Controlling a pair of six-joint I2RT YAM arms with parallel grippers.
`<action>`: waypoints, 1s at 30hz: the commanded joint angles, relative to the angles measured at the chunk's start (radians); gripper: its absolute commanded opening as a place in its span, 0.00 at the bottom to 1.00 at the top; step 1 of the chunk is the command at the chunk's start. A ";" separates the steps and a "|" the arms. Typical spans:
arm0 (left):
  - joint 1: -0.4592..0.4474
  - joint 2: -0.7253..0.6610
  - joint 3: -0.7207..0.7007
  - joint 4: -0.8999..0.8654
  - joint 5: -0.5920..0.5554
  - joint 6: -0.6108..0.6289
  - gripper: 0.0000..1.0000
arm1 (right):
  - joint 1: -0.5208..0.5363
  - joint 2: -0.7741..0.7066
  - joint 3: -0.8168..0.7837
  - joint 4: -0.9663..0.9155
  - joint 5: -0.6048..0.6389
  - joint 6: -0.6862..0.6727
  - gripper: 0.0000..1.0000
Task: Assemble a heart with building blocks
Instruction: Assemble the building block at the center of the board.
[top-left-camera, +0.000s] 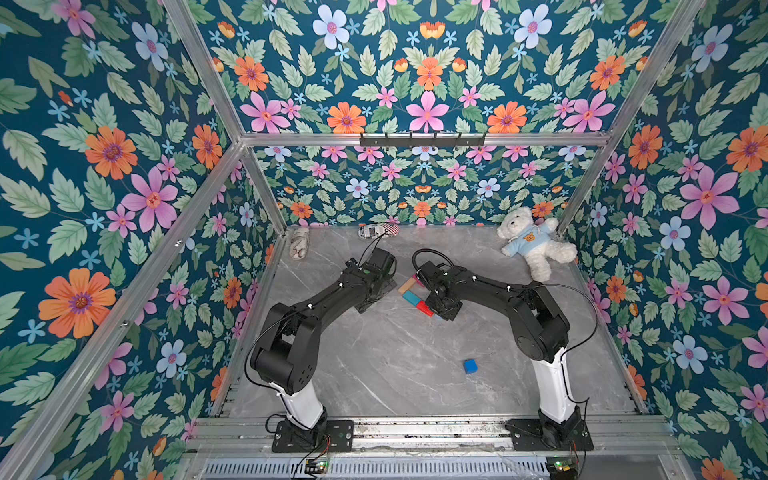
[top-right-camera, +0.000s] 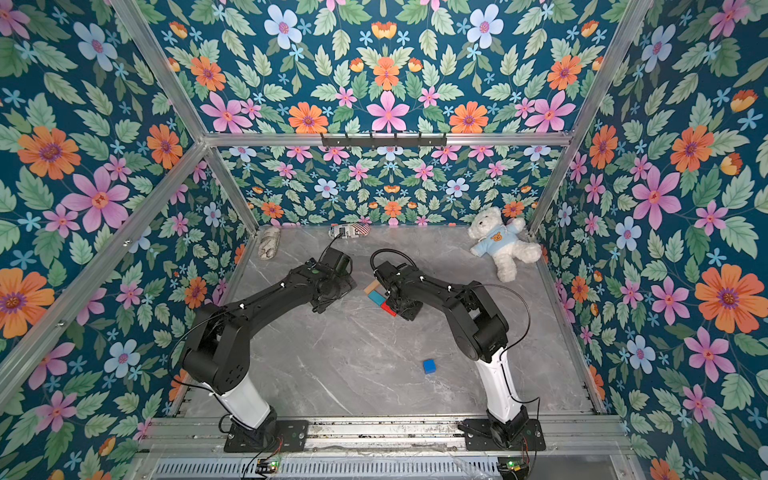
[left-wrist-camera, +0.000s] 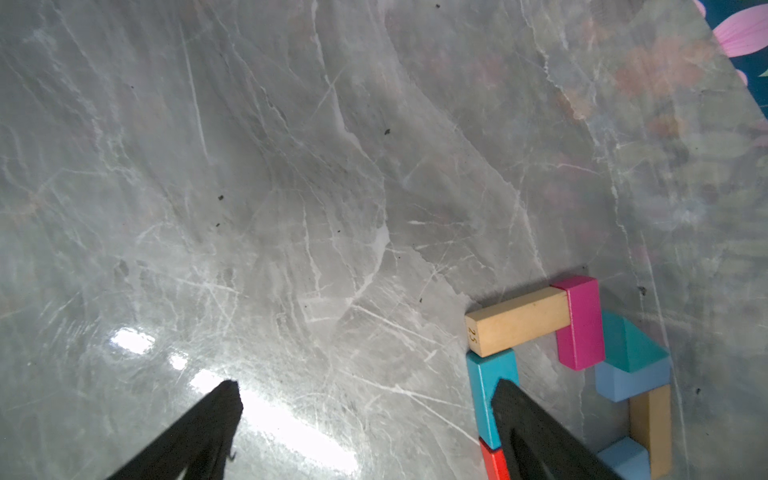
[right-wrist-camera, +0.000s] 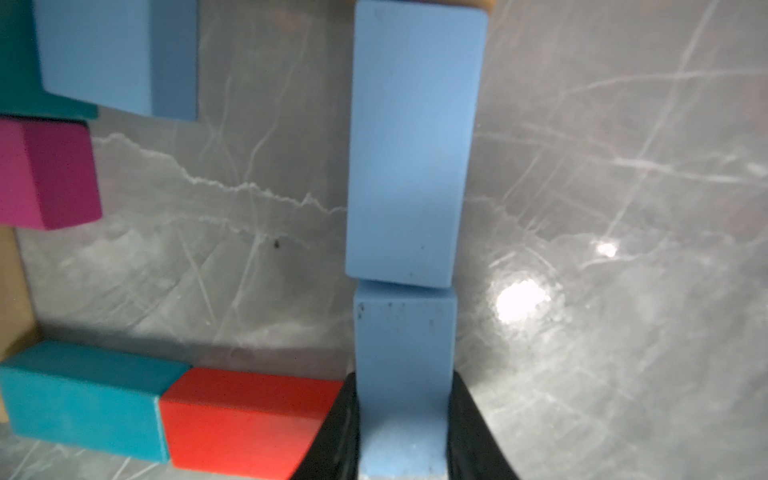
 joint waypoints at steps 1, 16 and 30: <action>0.002 -0.005 -0.001 0.004 -0.007 -0.001 0.98 | -0.007 0.003 -0.007 -0.029 0.011 0.014 0.00; 0.004 0.001 0.000 0.008 -0.004 -0.006 0.98 | -0.015 0.018 -0.001 -0.018 -0.004 0.003 0.00; 0.014 0.010 0.004 0.013 0.005 0.000 0.98 | -0.024 0.044 0.026 -0.014 -0.018 0.002 0.00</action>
